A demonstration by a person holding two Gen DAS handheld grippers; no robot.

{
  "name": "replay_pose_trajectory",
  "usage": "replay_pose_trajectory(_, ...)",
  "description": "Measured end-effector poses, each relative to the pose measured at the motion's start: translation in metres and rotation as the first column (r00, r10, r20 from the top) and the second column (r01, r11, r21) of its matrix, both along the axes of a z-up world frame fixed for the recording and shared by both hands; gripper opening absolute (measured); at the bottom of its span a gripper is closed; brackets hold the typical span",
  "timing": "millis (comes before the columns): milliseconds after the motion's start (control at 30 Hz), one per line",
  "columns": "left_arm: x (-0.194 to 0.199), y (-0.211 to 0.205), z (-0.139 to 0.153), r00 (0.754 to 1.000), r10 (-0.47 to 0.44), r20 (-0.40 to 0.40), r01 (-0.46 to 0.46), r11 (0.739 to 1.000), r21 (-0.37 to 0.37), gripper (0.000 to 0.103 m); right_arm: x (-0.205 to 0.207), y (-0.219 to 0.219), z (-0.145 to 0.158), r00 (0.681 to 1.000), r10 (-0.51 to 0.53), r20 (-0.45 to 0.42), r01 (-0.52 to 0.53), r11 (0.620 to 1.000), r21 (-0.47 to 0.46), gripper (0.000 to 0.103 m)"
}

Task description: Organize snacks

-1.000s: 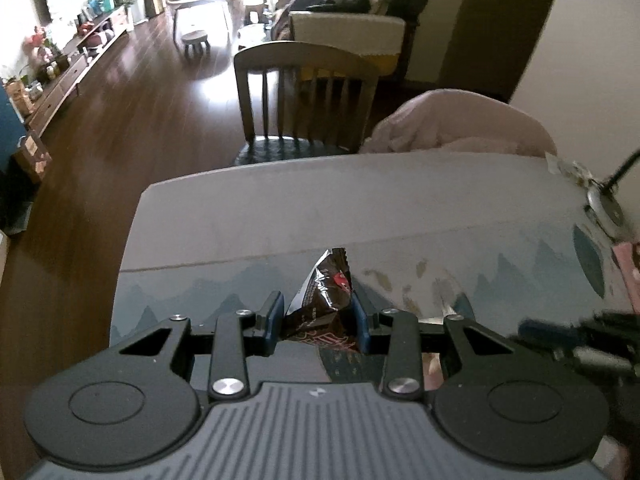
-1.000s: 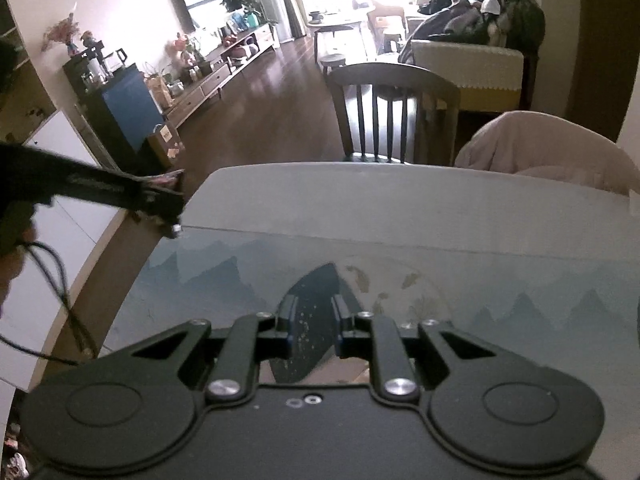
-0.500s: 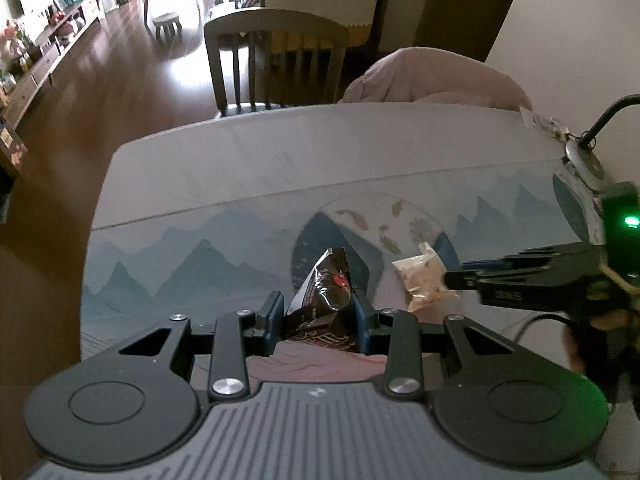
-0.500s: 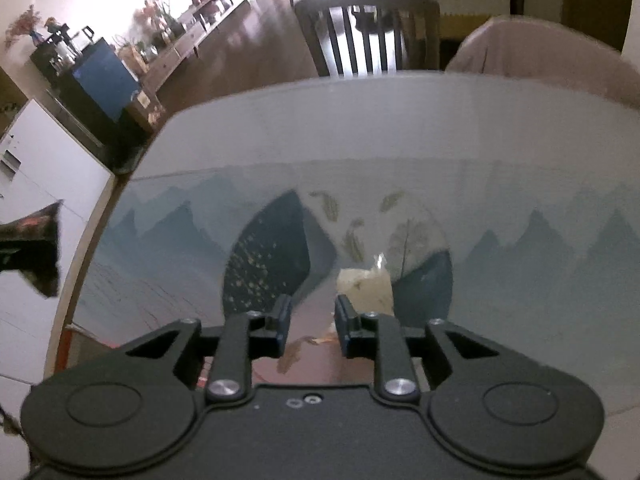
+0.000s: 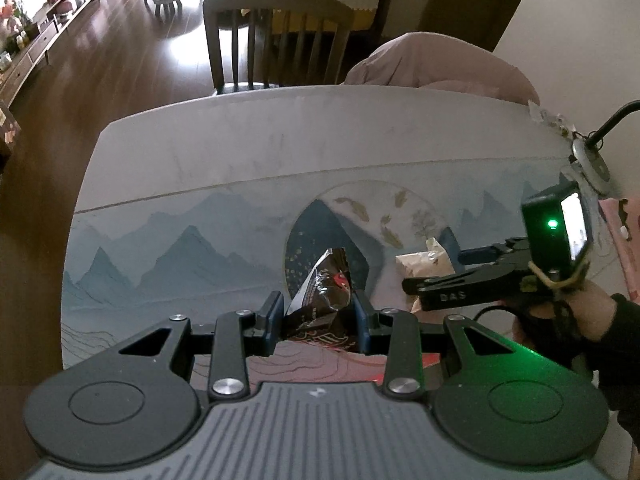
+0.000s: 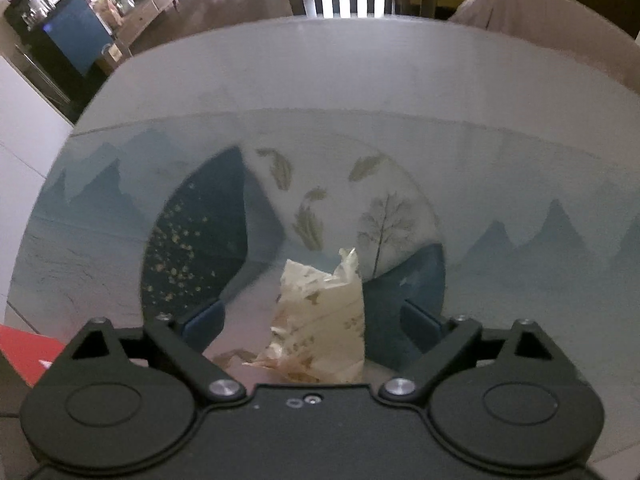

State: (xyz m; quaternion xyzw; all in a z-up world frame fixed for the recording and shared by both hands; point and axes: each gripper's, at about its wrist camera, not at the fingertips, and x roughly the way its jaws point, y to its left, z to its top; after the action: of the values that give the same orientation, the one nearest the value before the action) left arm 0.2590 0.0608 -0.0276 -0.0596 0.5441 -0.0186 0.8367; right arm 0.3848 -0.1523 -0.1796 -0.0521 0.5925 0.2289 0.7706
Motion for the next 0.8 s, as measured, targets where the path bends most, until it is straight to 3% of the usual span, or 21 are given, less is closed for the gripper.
replay_pose_trajectory(67, 0.000, 0.000, -0.002, 1.000, -0.003, -0.005, 0.003, 1.000, 0.001, 0.035, 0.002, 0.004, -0.007, 1.000, 0.008, 0.000, -0.008, 1.000, -0.018, 0.092)
replay_pose_trajectory(233, 0.002, -0.002, -0.004, 1.000, -0.006, -0.011, 0.006, 1.000, 0.003, 0.035, 0.001, 0.012, -0.015, 0.999, 0.037, 0.005, -0.036, 0.998, -0.058, 0.075)
replay_pose_trajectory(300, 0.002, -0.002, -0.006, 1.000, -0.009, -0.014, 0.009, 1.000, 0.003, 0.035, 0.001, 0.014, -0.017, 0.999, 0.037, 0.004, -0.037, 0.997, -0.065, 0.062)
replay_pose_trajectory(400, 0.001, -0.003, -0.008, 1.000, -0.012, -0.019, 0.012, 1.000, 0.004, 0.035, -0.001, 0.016, -0.019, 0.999, 0.040, 0.001, -0.040, 0.996, -0.076, 0.051)
replay_pose_trajectory(667, -0.004, -0.006, -0.007, 1.000, -0.015, -0.017, 0.015, 1.000, 0.010, 0.035, -0.008, 0.011, -0.008, 1.000, 0.005, 0.030, -0.003, 0.998, -0.059, 0.032)
replay_pose_trajectory(800, -0.010, -0.007, -0.001, 1.000, -0.022, 0.001, 0.022, 1.000, 0.015, 0.035, -0.016, 0.006, 0.011, 0.999, -0.012, 0.051, 0.013, 1.000, -0.018, 0.029)
